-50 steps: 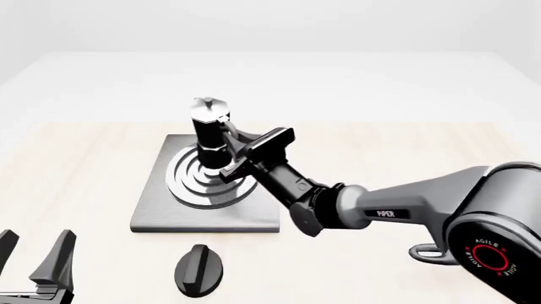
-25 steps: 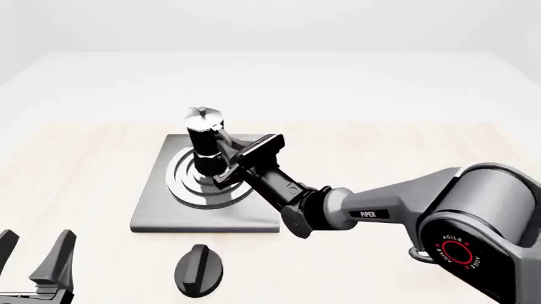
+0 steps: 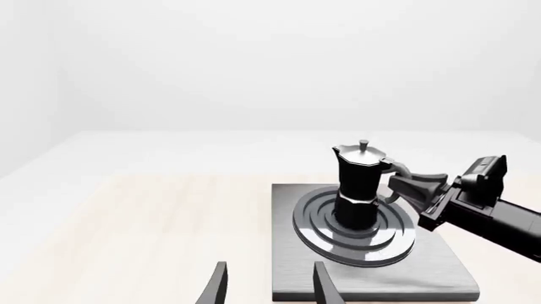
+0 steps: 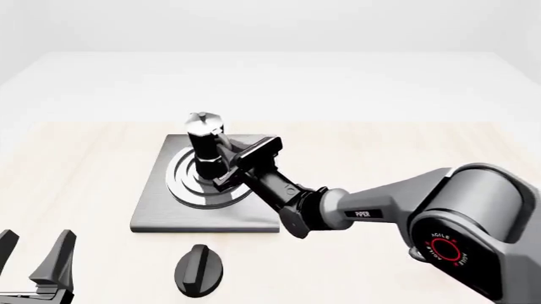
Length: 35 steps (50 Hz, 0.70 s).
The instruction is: Put the moka pot on the stove.
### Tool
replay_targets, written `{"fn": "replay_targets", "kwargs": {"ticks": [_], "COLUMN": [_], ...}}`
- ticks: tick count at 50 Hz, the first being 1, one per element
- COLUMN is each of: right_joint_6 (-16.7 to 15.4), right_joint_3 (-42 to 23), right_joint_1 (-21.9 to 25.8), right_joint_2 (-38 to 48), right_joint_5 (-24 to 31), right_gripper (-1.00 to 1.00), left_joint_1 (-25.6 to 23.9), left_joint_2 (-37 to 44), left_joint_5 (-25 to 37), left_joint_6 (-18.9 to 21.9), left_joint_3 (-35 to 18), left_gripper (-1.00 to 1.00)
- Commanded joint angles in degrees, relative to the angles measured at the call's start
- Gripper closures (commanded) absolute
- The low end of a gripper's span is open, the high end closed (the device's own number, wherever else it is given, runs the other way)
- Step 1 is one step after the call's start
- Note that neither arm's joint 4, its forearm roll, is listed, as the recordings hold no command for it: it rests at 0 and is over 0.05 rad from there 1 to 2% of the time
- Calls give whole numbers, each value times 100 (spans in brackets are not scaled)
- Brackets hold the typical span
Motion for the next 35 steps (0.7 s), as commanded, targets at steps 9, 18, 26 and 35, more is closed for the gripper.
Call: {"fn": "replay_targets", "kwargs": {"ticks": [9, 18, 26, 35], "right_joint_6": [48, 46, 64, 65], "right_joint_3": [-124, -142, -147, -202], "right_joint_1": [10, 14, 9, -28], "right_joint_2": [52, 97, 101, 156], "right_joint_5": [68, 79, 80, 119], "right_gripper": [100, 100, 100, -100], "left_joint_1": [0, 0, 0, 0], "left_joint_2": [0, 0, 0, 0], "left_joint_5": [0, 0, 0, 0], "left_joint_6": [0, 0, 0, 0], "left_joint_3": [0, 0, 0, 0], "left_gripper": [-100, -100, -100, -100]}}
